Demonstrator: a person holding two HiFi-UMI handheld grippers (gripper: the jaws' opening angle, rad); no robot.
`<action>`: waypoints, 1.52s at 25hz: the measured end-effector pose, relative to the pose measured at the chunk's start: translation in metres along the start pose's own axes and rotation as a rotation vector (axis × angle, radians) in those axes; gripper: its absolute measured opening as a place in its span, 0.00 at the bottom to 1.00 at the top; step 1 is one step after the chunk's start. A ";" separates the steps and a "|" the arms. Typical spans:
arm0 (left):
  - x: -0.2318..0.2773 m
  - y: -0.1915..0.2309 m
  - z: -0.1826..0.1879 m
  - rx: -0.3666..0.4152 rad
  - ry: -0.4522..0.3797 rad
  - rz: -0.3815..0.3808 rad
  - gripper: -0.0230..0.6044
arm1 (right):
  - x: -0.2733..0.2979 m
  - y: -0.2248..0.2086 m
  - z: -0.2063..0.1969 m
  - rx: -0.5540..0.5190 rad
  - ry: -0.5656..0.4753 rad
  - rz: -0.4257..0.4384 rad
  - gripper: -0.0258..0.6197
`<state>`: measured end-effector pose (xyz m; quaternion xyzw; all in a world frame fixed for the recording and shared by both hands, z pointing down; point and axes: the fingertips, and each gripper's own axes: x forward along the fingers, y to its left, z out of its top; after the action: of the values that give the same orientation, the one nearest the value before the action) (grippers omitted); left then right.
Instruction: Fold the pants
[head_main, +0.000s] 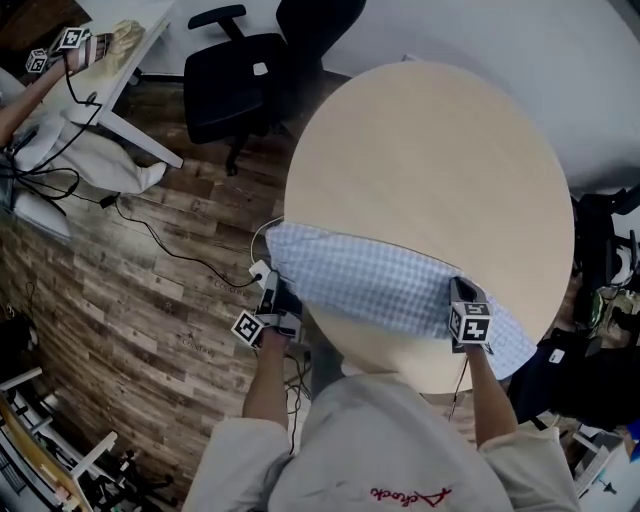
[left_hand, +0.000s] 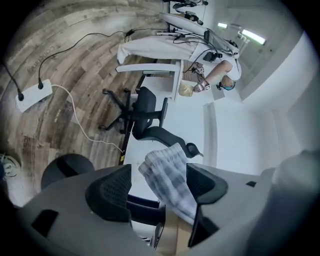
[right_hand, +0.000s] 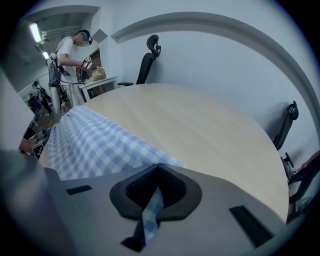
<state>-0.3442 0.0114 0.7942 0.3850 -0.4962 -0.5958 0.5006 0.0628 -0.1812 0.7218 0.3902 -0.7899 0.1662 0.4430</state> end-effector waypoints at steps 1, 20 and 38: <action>0.003 0.000 -0.001 -0.006 0.001 -0.009 0.56 | 0.000 -0.001 0.001 -0.003 0.000 0.002 0.09; 0.031 0.000 0.005 -0.091 -0.049 -0.154 0.28 | -0.004 0.013 0.016 -0.177 0.019 -0.040 0.09; 0.013 -0.102 0.019 0.302 0.041 -0.235 0.16 | 0.032 0.236 0.081 -0.352 -0.112 0.335 0.09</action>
<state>-0.3866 0.0033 0.6992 0.5232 -0.5213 -0.5610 0.3739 -0.1733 -0.0939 0.7230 0.1793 -0.8836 0.0755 0.4259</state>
